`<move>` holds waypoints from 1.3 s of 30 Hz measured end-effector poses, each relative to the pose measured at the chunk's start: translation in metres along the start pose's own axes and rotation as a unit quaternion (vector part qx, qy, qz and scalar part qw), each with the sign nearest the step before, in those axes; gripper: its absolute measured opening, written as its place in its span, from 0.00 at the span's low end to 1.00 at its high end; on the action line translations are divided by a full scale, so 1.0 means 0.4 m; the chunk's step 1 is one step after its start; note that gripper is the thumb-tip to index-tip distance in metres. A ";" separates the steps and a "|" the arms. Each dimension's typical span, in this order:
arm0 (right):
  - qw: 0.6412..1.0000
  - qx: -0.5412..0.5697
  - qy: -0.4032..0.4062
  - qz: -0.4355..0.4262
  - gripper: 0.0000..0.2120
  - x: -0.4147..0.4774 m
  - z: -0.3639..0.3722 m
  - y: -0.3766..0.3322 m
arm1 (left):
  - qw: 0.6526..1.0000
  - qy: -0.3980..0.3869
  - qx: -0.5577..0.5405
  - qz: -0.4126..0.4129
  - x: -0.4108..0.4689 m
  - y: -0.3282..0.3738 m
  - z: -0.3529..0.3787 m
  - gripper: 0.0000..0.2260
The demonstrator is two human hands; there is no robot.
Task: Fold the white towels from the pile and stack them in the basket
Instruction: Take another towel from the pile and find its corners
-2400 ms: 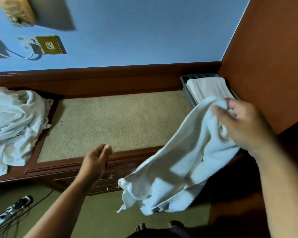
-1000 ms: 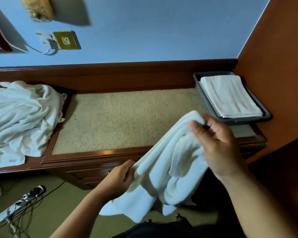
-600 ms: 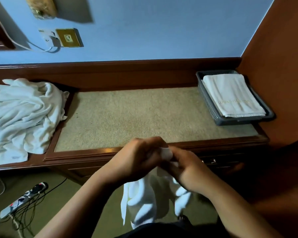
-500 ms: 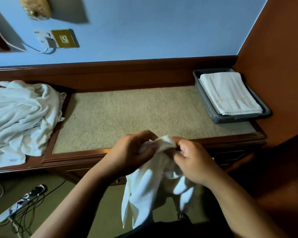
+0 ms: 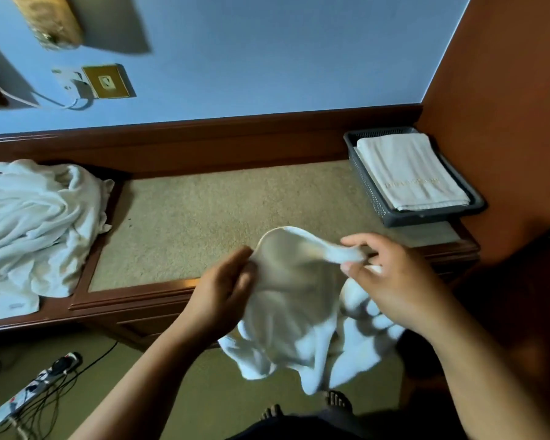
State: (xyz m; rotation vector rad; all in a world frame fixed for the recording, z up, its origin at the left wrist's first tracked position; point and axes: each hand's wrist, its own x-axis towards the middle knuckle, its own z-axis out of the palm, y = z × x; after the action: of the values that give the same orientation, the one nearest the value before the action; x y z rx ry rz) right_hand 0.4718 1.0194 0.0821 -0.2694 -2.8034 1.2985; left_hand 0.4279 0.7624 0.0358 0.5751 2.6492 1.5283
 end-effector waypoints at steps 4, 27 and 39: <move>0.987 -0.014 -0.151 -0.059 0.28 -0.046 0.074 -0.033 | 0.978 -0.097 0.102 0.152 0.012 0.171 -0.011 0.06; 0.931 0.348 0.094 -0.066 0.14 -0.155 -0.193 0.122 | 0.965 0.192 0.160 -0.078 -0.135 0.036 0.172 0.13; 0.994 0.044 -0.074 -0.072 0.27 -0.196 -0.134 0.184 | 0.986 0.024 0.088 0.136 -0.071 0.418 0.275 0.09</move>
State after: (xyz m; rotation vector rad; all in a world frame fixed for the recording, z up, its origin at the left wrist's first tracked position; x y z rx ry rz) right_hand 0.5653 1.0930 0.0638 0.0327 -2.8109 1.4605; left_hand 0.5272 0.9195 0.1153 0.9600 2.8598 1.3859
